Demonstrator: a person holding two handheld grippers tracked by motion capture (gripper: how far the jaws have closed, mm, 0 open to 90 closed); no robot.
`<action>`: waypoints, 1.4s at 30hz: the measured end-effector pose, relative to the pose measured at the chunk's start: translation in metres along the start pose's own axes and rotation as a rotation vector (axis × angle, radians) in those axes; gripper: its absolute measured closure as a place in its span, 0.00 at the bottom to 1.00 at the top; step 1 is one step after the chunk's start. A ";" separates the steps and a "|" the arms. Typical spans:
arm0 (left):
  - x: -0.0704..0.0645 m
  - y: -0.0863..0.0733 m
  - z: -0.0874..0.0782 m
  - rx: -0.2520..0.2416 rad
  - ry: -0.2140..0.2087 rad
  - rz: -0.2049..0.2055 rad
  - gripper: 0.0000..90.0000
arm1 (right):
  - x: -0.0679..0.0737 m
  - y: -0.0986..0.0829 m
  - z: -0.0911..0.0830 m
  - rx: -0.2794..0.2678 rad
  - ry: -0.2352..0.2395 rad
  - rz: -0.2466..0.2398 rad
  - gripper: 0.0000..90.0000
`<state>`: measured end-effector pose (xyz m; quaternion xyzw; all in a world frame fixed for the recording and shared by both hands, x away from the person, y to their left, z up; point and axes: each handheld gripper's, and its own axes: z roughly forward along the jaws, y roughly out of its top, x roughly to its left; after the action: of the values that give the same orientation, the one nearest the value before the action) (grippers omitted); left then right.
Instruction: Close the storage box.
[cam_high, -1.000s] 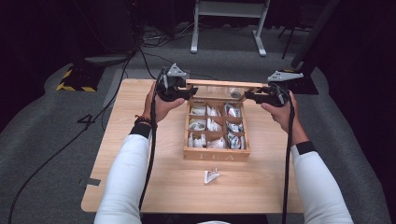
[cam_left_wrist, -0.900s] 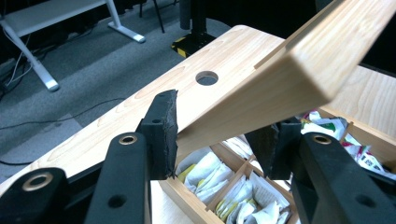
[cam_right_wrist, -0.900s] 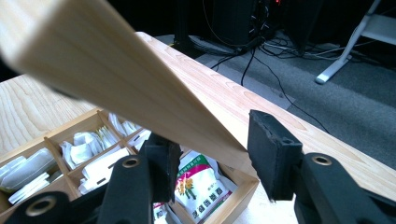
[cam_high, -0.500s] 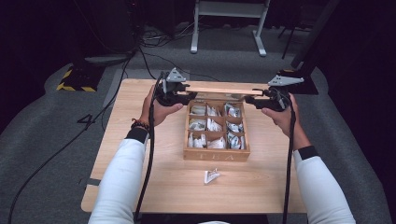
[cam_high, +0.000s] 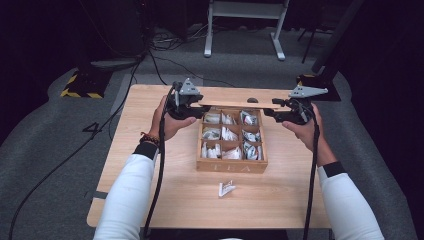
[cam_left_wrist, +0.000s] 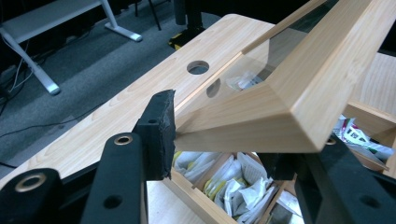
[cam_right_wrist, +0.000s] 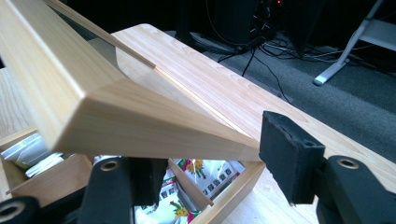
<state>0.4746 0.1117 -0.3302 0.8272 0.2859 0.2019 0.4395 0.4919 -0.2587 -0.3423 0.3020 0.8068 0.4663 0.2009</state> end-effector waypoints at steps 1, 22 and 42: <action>-0.001 -0.001 0.000 -0.001 -0.001 -0.003 0.58 | 0.000 -0.001 0.000 0.000 -0.001 -0.002 0.47; -0.014 -0.015 -0.005 0.027 -0.004 0.017 0.49 | 0.013 -0.012 -0.009 0.028 0.023 -0.033 0.44; -0.029 -0.029 -0.011 0.054 -0.019 0.058 0.44 | 0.030 -0.025 -0.015 0.056 0.034 -0.074 0.42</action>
<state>0.4374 0.1125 -0.3515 0.8487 0.2629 0.1991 0.4136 0.4534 -0.2579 -0.3582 0.2695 0.8334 0.4410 0.1958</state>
